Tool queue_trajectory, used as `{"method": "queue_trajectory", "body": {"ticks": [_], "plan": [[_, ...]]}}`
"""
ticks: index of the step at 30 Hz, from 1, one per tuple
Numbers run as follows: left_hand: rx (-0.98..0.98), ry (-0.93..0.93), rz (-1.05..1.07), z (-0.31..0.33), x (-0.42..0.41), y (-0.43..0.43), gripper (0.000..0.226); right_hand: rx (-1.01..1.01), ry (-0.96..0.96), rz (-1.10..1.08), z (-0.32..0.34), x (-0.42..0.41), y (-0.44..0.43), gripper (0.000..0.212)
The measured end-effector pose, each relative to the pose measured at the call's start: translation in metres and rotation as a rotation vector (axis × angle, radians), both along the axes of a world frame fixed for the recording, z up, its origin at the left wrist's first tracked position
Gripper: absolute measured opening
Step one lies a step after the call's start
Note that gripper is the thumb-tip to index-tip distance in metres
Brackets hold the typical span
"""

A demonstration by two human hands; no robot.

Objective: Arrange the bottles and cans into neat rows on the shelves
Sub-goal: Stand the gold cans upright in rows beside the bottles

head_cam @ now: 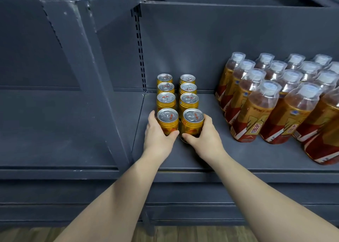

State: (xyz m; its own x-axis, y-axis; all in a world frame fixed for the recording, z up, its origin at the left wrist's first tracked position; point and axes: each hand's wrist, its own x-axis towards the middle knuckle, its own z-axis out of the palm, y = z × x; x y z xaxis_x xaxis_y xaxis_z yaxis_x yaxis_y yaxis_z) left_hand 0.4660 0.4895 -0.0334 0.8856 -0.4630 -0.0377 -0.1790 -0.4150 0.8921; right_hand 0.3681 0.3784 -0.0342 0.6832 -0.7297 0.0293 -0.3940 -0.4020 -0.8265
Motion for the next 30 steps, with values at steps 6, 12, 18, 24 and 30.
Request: {"method": "queue_trajectory", "body": {"ticks": [6,12,18,24,30], "plan": [[0.011,-0.029,0.007,0.004,-0.002,-0.004,0.080,-0.002,0.006,0.006,0.001,0.004,-0.003,0.082],[0.001,-0.014,-0.005,0.004,0.003,-0.008,0.081,-0.010,-0.003,-0.009,0.000,0.011,-0.006,0.077],[-0.025,0.018,-0.034,0.001,0.010,-0.010,0.084,-0.022,0.022,-0.013,0.000,0.014,-0.008,0.075],[-0.038,0.020,-0.064,0.000,0.015,-0.009,0.084,-0.025,0.034,-0.013,0.000,0.015,-0.008,0.076],[-0.031,0.009,-0.067,-0.003,0.015,-0.009,0.084,-0.027,0.036,-0.004,0.001,0.015,-0.007,0.077]]}}
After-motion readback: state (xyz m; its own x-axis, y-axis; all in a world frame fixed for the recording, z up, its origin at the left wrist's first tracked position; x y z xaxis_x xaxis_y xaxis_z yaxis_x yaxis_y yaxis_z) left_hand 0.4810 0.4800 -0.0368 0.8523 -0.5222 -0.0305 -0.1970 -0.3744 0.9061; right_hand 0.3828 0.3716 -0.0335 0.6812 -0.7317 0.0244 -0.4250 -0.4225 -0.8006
